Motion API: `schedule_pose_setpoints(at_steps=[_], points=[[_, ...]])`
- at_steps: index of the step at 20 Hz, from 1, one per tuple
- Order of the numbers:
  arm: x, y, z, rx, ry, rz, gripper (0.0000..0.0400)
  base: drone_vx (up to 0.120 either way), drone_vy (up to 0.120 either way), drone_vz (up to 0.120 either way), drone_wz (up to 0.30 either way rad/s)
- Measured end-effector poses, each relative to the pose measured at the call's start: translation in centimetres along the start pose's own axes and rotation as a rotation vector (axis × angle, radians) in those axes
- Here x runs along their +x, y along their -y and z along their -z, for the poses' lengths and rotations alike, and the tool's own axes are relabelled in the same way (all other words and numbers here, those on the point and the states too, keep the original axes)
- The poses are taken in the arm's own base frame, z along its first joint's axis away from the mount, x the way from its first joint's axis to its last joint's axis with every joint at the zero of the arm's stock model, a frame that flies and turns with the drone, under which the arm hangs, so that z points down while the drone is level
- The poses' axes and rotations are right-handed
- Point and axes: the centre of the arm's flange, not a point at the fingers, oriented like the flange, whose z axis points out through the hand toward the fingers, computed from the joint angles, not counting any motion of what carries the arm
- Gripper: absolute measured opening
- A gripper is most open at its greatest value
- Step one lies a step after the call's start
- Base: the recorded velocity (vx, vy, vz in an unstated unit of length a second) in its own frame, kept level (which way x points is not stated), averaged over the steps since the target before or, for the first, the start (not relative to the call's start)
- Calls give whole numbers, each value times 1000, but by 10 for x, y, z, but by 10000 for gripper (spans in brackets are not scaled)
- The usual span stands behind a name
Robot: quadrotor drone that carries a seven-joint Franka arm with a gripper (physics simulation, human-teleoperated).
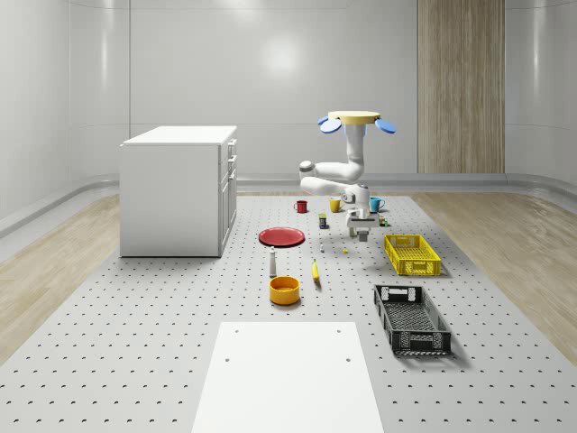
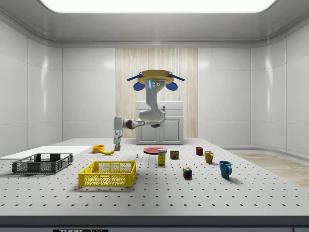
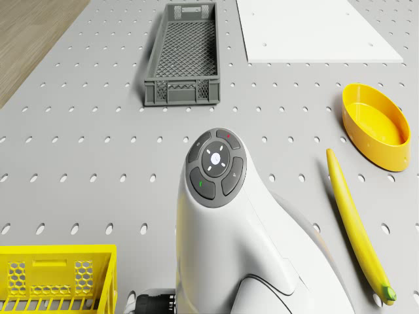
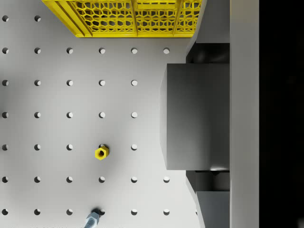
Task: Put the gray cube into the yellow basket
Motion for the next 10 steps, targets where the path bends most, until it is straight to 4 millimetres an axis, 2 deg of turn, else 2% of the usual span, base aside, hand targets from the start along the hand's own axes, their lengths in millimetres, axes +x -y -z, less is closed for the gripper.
schedule_pose_setpoints(at_steps=[1, 10], points=[[0, 0, 0, 0, 0, 0, 251, 0, 120, 80, 0], [0, 0, 1, 0, 0, 0, 251, 0, 120, 0, 0]])
